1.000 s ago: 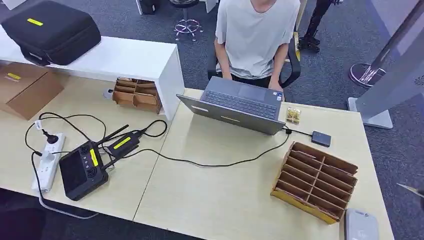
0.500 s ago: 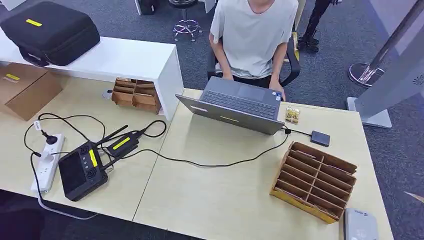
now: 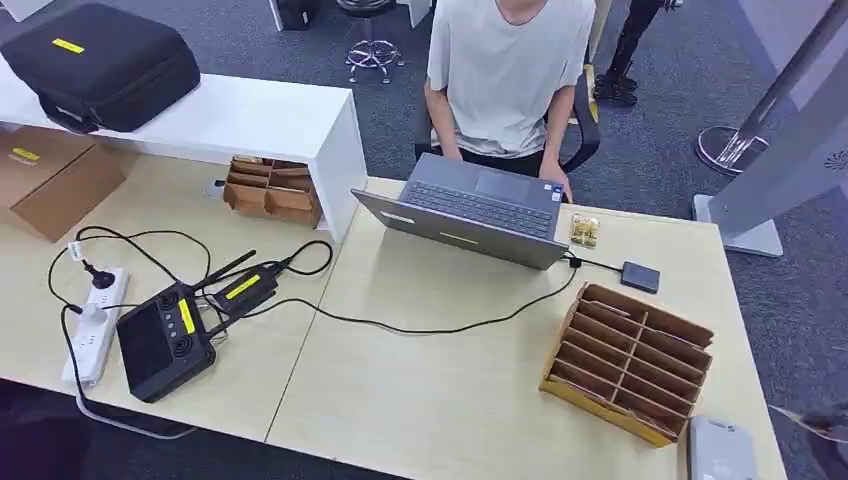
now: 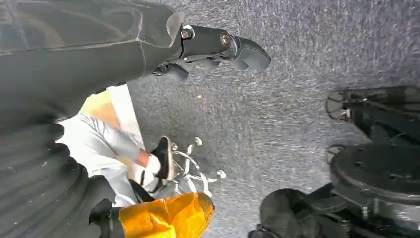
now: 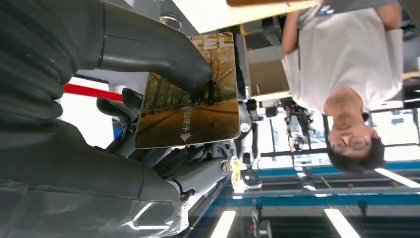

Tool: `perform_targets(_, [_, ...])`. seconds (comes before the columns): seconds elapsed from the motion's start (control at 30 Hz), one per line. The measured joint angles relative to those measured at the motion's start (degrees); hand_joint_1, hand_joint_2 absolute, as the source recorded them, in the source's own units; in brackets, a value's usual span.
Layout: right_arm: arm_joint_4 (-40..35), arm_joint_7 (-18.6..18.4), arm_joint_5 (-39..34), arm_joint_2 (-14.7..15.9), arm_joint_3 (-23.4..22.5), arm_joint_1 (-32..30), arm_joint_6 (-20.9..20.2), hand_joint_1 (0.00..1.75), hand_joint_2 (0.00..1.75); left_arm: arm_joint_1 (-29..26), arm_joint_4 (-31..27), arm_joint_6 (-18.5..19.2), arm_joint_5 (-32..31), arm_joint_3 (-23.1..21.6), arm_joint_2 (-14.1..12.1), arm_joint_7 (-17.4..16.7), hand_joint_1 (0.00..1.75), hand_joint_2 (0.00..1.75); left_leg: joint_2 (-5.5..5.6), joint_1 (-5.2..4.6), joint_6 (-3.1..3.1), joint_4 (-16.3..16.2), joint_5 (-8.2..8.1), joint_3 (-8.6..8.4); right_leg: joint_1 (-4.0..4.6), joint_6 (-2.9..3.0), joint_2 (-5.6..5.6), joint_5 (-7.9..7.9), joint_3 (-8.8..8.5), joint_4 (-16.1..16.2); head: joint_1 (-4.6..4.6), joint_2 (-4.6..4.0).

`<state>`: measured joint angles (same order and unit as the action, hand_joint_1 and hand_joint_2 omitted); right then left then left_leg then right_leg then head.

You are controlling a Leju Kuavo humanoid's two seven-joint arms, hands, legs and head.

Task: Pass the card to the sensor for recognition and then transmit it.

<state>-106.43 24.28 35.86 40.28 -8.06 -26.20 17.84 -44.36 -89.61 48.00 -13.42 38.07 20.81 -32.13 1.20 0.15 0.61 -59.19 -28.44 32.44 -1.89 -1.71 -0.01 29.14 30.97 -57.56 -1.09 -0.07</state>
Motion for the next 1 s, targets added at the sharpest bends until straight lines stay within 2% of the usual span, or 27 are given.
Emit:
perform_targets(0.1, [6.66,-2.91,2.5,-0.37,6.17,3.92,1.87,1.75,1.75,0.78,0.0,2.71,-2.49,0.72,-0.02,0.9,0.0,1.75,-0.11,0.0,0.0,0.0,0.01,-0.05,0.0,0.01,0.09,-0.01,-0.01,0.0,0.0,0.0])
perform_targets(0.17, [11.1,-3.34,2.5,-0.57,9.36,5.65,3.49,1.75,1.75,0.73,0.0,3.47,-2.69,1.18,-0.07,0.96,0.0,1.75,-0.08,-0.02,-0.01,-0.02,0.02,-0.07,-0.02,0.0,0.07,-0.02,-0.02,0.0,0.0,0.0])
perform_targets(0.23, [14.1,-3.3,2.3,-0.57,11.57,6.33,4.95,1.75,1.75,0.45,-0.04,3.56,-2.16,1.31,-0.09,0.87,0.0,1.75,-0.03,-0.01,0.0,-0.02,0.04,-0.04,-0.01,0.0,0.04,-0.02,-0.03,0.0,0.02,0.0])
perform_targets(0.37, [18.31,-4.06,1.91,-0.57,14.34,8.23,5.24,1.75,1.75,0.51,-0.04,2.84,-2.38,1.31,-0.09,0.7,0.0,1.75,-0.08,-0.01,0.0,-0.02,0.03,-0.06,-0.01,0.0,0.08,-0.02,-0.12,0.0,0.0,0.0])
perform_targets(0.63, [22.5,-4.26,1.69,-1.0,16.97,10.62,5.26,1.75,1.75,1.07,-0.02,2.25,-3.73,1.31,-0.09,1.07,0.0,1.75,-0.07,0.0,0.0,-0.01,0.03,-0.05,-0.01,0.0,0.07,-0.01,-0.04,0.0,0.0,0.0])
perform_targets(0.83, [24.12,-4.98,1.18,-1.01,17.7,11.02,5.13,1.75,1.75,1.2,-0.02,3.54,-4.39,1.42,-0.09,1.64,0.0,1.75,-0.07,-0.01,0.0,-0.02,0.03,-0.04,-0.01,0.0,0.06,-0.01,-0.1,0.0,0.02,0.0])
perform_targets(1.0, [28.5,-4.39,0.55,-1.48,17.98,12.83,4.76,1.75,1.75,1.53,-0.02,4.37,-5.16,2.12,-0.09,2.14,0.0,1.75,-0.06,-0.01,0.0,-0.02,0.03,-0.06,-0.01,0.0,0.06,-0.01,-0.06,0.0,0.0,0.0])
